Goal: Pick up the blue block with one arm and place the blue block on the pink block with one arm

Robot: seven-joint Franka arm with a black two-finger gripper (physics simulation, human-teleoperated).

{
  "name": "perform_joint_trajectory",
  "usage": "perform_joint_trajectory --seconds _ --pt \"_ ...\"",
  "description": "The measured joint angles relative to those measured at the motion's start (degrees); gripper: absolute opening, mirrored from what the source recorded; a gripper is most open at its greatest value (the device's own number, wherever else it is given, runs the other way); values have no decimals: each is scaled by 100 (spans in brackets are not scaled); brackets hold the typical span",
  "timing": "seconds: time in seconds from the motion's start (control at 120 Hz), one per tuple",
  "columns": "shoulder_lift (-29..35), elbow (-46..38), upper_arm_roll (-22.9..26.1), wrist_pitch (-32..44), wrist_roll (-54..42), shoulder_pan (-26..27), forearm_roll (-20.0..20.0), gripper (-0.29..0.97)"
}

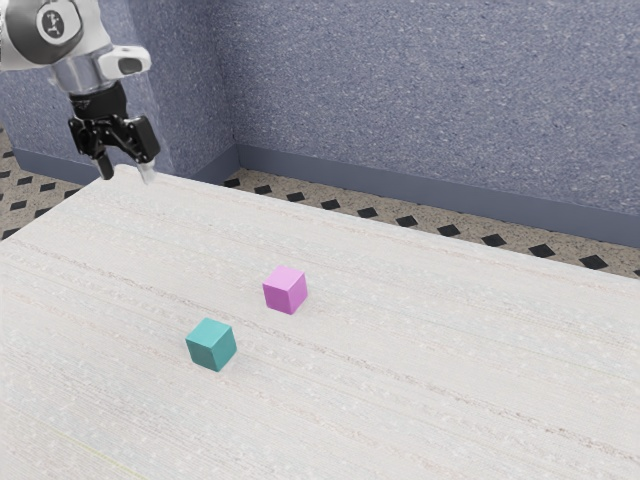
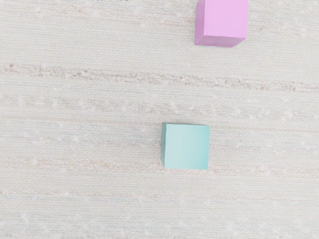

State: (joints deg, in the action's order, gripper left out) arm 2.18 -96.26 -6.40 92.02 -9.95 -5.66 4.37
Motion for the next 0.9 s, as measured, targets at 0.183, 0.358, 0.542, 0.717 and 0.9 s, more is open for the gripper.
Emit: perform_joint_trajectory --seconds 0.183,0.358,0.542,0.717,0.9 --pt "26 -1031 290 743 -121 254 -113 65" --pt "106 -2663 493 2095 -165 770 -121 65" --pt "59 -3153 525 2861 -74 465 -50 64" --pt "-86 -3380 541 3261 186 234 -92 65" --pt "-244 -3544 543 3647 398 317 -199 65"
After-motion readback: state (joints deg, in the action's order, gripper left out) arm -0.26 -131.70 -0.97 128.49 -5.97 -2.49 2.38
